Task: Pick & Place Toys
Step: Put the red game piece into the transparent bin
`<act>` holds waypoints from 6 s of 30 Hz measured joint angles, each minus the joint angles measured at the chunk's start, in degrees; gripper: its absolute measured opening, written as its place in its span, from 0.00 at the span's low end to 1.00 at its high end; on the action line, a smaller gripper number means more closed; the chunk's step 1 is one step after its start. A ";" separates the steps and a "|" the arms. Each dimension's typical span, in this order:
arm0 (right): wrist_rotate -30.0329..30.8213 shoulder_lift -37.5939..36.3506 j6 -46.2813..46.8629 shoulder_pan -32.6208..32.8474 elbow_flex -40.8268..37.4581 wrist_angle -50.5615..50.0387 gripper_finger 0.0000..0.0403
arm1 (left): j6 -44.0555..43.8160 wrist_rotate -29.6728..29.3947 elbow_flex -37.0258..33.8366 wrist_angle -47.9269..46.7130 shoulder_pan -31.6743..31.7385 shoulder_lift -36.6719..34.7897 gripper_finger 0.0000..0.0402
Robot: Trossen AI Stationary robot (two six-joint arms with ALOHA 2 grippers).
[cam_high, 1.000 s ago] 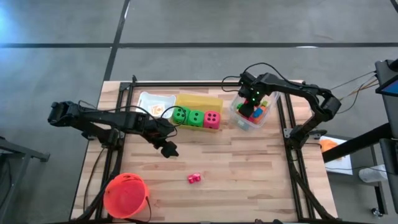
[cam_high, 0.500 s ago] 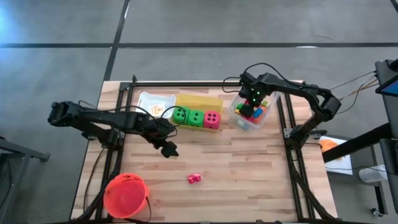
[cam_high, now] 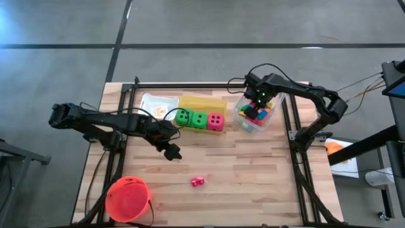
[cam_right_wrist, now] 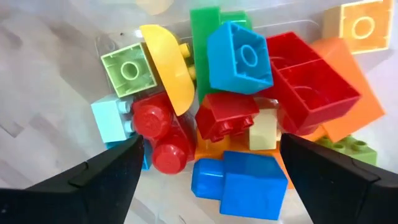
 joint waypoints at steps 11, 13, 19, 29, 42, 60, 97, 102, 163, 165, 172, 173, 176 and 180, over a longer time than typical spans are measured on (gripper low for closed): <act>0.07 -4.67 -0.13 0.55 3.04 -0.95 0.92 | 0.70 -0.92 0.00 0.23 -0.05 0.44 0.87; 0.04 -6.32 0.89 0.75 3.29 -1.17 0.92 | 1.19 -1.09 0.00 0.24 -0.15 0.44 0.87; -0.12 -12.44 5.35 1.87 3.34 -1.15 0.92 | 3.31 -1.14 1.20 0.54 -0.67 1.96 0.87; -0.32 -20.70 14.19 7.03 3.34 -1.46 0.92 | 21.12 -1.14 14.79 -7.48 -1.72 17.35 0.87; 0.41 -30.76 24.65 20.66 3.34 -1.97 0.92 | 25.46 -8.06 12.66 1.43 -11.87 26.17 0.87; 6.06 -33.19 25.62 30.04 -1.37 -1.80 0.92 | 19.16 -23.22 13.20 10.32 -21.76 32.58 0.87; 5.97 -34.79 26.88 32.06 -1.82 -1.76 0.92 | 20.56 -22.74 19.32 10.56 -21.97 44.41 0.37; 5.66 -34.79 25.58 33.44 -1.81 -1.73 0.92 | 18.32 -19.31 19.18 10.25 -21.82 43.10 0.37; -6.54 -18.31 52.08 55.33 -1.01 52.84 0.52 | 0.91 -7.52 20.81 47.43 -10.22 24.00 0.37; -6.75 -18.31 52.14 55.50 -1.01 53.97 0.45 | 0.59 -7.52 20.81 47.63 -10.08 24.00 0.37; -7.66 -18.27 52.52 55.91 -1.03 55.03 0.39 | 0.40 -7.45 20.81 48.11 -9.84 23.98 0.37; -7.66 -18.27 52.50 55.98 -1.03 55.09 0.39 | 0.38 -7.45 20.81 48.11 -9.82 23.98 0.37; -7.62 -18.27 52.47 56.08 -1.03 55.15 0.39 | 0.21 -7.45 20.81 48.11 -9.79 23.98 0.37; -7.62 -18.27 52.29 56.12 -1.03 55.25 0.39 | -0.40 -7.39 20.81 48.28 -9.79 23.98 0.46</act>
